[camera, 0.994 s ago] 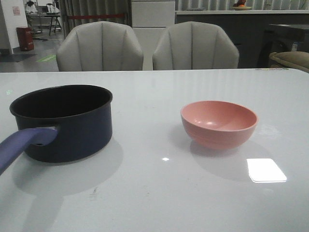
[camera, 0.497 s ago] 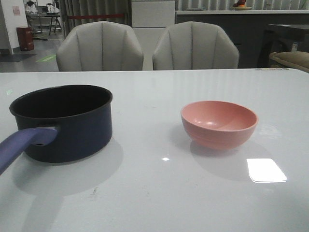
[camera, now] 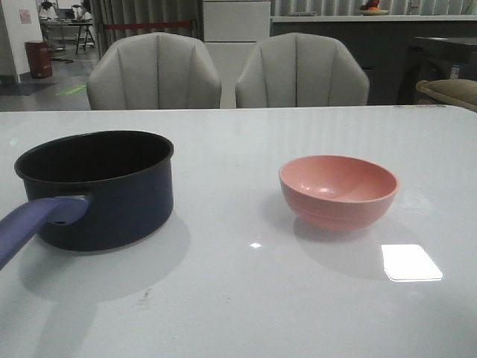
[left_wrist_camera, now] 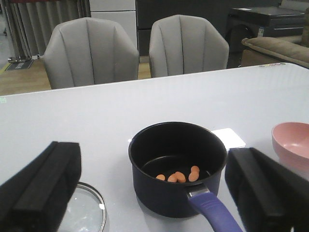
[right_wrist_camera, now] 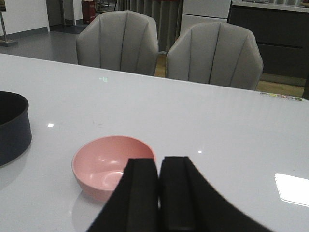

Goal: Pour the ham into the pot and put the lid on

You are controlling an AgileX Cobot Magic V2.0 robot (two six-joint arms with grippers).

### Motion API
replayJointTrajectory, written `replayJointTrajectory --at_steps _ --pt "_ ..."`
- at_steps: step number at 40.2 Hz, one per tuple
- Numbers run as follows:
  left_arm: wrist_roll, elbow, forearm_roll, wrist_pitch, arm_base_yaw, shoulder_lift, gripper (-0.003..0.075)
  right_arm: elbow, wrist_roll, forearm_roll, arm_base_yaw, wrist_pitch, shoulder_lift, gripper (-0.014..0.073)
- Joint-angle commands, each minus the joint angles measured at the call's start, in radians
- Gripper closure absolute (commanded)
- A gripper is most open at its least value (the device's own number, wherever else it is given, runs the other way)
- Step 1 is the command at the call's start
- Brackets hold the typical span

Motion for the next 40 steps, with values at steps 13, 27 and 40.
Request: replayJointTrajectory --at_steps 13,27,40 --pt "-0.114 -0.229 0.004 0.014 0.106 0.327 0.008 -0.027 -0.009 0.0 0.0 -0.08 0.005 0.0444" --pt "-0.134 -0.384 -0.084 0.145 0.304 0.664 0.0082 -0.027 -0.009 0.0 0.0 -0.08 0.005 0.0444" --pt "-0.13 -0.51 -0.033 0.243 0.353 0.989 0.0082 -0.027 -0.009 0.0 0.0 -0.08 0.005 0.0444"
